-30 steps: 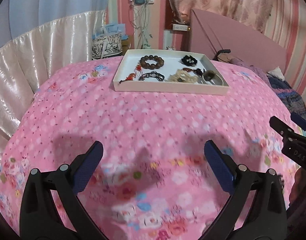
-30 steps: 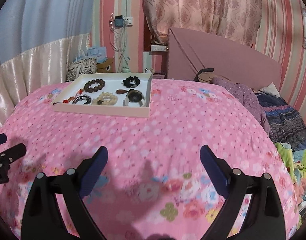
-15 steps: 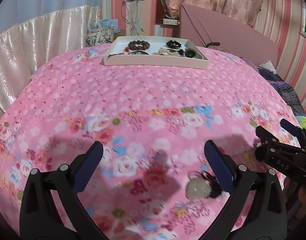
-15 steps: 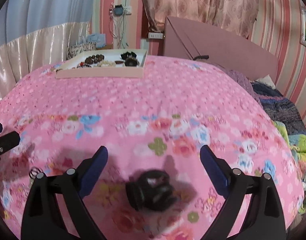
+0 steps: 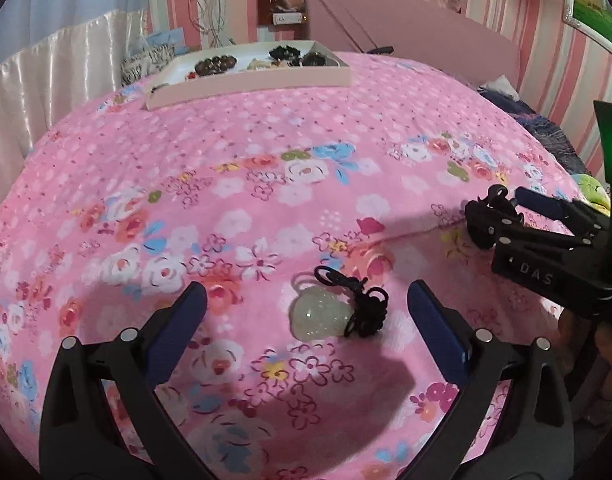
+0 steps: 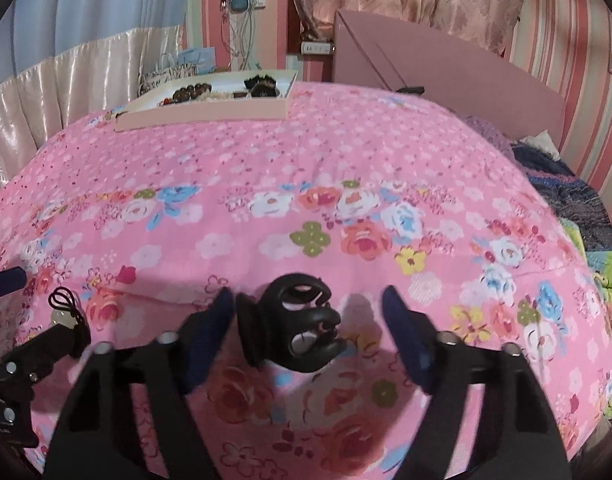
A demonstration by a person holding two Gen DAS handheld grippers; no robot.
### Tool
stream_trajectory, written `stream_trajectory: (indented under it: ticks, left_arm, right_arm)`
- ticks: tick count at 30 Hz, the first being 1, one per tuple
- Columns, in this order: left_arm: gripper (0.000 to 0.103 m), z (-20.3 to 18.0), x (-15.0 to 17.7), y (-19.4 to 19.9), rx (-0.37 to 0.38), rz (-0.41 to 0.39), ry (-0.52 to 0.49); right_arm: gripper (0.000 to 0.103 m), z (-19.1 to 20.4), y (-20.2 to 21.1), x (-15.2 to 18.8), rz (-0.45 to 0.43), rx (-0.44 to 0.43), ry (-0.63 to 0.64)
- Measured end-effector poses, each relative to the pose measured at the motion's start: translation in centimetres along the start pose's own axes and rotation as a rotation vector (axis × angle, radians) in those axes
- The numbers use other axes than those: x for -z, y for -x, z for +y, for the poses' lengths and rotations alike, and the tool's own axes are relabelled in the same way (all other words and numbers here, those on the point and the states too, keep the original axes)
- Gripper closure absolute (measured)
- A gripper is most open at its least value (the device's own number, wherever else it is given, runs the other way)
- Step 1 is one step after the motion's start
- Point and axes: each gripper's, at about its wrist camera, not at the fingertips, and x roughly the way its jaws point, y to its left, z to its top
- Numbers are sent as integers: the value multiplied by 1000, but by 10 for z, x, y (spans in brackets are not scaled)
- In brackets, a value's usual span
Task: Organize jewelry
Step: 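Grasp the green jade pendant with left tool while right tool grasps black hair tie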
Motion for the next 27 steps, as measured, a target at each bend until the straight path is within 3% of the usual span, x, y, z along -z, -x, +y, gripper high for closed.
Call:
stream_trajectory:
  ticks: [4, 7, 10, 12, 17, 27]
  left_arm:
    - [22, -2, 1, -7, 0, 30, -1]
    - [23, 3, 6, -13, 24, 63, 24]
    - [24, -4, 10, -13, -8, 50, -12]
    - [29, -5, 11, -12, -3, 42, -20]
    - [52, -3, 6, -11, 4, 36, -32]
    - [54, 2, 2, -12, 28, 44, -20]
  right_arm:
    - [38, 0, -1, 3, 11, -14, -2]
    - [38, 1, -1, 6, 18, -14, 0]
    - [41, 0, -1, 9, 27, -25, -10]
    - [50, 1, -1, 10, 30, -39, -12]
    - [53, 4, -2, 9, 31, -44, -2]
    - [56, 5, -3, 4, 24, -51, 2]
